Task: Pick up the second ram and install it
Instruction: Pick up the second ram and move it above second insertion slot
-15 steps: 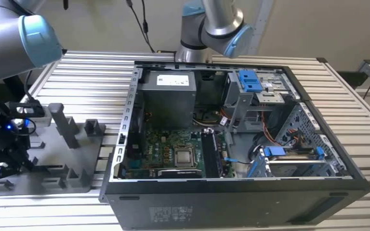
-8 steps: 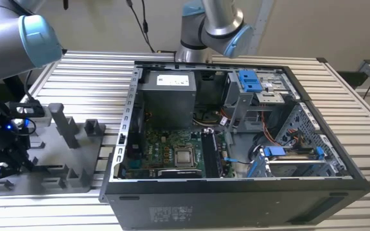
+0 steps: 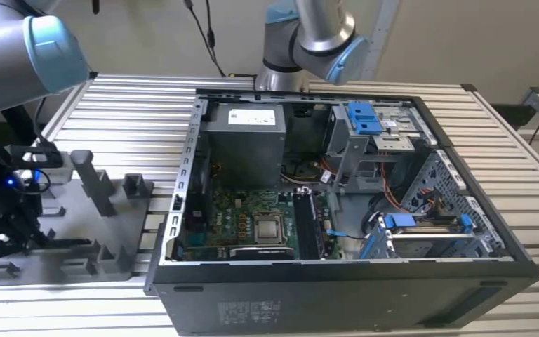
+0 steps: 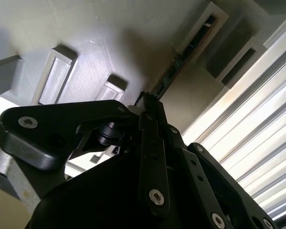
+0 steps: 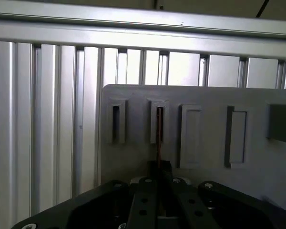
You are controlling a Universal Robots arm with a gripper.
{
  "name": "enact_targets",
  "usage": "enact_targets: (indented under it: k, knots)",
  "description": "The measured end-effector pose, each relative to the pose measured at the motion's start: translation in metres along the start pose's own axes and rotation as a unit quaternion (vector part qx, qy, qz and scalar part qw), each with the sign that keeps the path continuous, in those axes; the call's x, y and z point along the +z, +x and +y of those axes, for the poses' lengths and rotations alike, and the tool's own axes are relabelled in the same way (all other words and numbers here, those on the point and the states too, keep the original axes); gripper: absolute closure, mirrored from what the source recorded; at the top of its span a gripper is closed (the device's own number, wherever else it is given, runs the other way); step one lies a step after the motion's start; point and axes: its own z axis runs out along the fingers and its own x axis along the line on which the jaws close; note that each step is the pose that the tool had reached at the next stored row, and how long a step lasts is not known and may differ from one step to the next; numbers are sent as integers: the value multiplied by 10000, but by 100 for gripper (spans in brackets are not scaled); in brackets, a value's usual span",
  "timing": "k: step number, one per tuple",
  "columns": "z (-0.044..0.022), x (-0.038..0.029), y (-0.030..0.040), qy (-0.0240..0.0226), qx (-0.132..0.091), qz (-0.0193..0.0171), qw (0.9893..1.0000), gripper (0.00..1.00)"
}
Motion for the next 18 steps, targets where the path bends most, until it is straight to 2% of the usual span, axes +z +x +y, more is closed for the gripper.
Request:
enact_targets:
  k: [18]
  knots:
    - [7, -300, -14, 0, 0, 0, 10000, 86]
